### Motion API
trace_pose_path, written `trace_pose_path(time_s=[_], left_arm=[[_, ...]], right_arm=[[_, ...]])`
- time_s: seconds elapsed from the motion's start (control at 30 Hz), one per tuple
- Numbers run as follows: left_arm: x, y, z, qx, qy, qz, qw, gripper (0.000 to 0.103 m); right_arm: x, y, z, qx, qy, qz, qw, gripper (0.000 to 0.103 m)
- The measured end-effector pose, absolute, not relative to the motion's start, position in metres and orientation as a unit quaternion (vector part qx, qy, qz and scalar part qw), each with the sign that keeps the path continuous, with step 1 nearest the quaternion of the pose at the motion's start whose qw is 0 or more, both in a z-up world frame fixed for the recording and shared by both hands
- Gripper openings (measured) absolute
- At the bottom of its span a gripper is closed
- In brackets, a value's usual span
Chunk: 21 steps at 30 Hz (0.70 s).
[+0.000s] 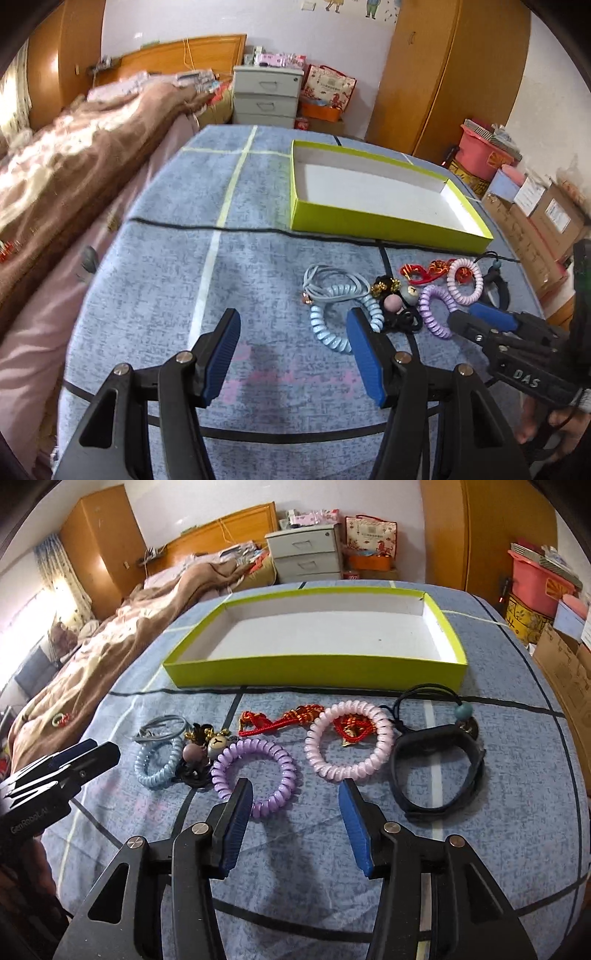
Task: Organize jewelry
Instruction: 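Grasp grey wire cable with left tool while right tool grasps purple coil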
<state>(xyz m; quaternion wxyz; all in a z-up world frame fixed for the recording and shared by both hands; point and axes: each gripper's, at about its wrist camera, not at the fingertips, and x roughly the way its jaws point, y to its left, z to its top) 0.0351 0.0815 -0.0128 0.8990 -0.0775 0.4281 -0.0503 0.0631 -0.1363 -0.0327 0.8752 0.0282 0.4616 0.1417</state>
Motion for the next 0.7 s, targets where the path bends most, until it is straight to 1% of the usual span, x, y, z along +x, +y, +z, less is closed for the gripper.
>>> trace_pose_path(time_s=[0.1, 0.23, 0.27, 0.3, 0.33, 0.43, 0.47, 0.5, 0.53, 0.63, 0.7], left_arm=[[0.036, 0.084, -0.015, -0.068, 0.427, -0.04, 0.901, 0.062], [0.04, 0.09, -0.018, -0.089, 0.434, -0.061, 0.894, 0.062], [0.041, 0.091, -0.017, -0.09, 0.435, -0.062, 0.894, 0.062], [0.043, 0.092, -0.017, -0.093, 0.436, -0.065, 0.893, 0.062], [0.045, 0.094, -0.017, -0.1, 0.438, -0.072, 0.89, 0.062], [0.051, 0.095, -0.014, -0.105, 0.44, -0.078, 0.888, 0.062], [0.052, 0.093, -0.013, -0.096, 0.437, -0.075, 0.891, 0.062], [0.054, 0.091, -0.012, -0.089, 0.436, -0.075, 0.893, 0.062], [0.057, 0.089, -0.012, -0.089, 0.439, -0.079, 0.891, 0.062], [0.066, 0.084, -0.014, -0.086, 0.447, -0.084, 0.886, 0.06], [0.071, 0.079, -0.016, -0.076, 0.452, -0.081, 0.885, 0.053]], right_arm=[[0.066, -0.132, -0.033, 0.016, 0.462, 0.138, 0.876, 0.049], [0.068, -0.127, -0.035, 0.0, 0.46, 0.139, 0.877, 0.048], [0.069, -0.126, -0.035, -0.006, 0.459, 0.135, 0.878, 0.043], [0.068, -0.126, -0.035, -0.01, 0.458, 0.131, 0.879, 0.034], [0.069, -0.126, -0.036, -0.009, 0.459, 0.133, 0.879, 0.032], [0.069, -0.125, -0.036, -0.015, 0.458, 0.131, 0.879, 0.029], [0.069, -0.124, -0.037, -0.023, 0.458, 0.126, 0.88, 0.025], [0.068, -0.123, -0.036, -0.028, 0.458, 0.122, 0.88, 0.018], [0.068, -0.123, -0.036, -0.03, 0.458, 0.121, 0.88, 0.015], [0.067, -0.124, -0.035, -0.024, 0.458, 0.124, 0.88, 0.012], [0.066, -0.127, -0.035, -0.018, 0.457, 0.126, 0.88, 0.011]])
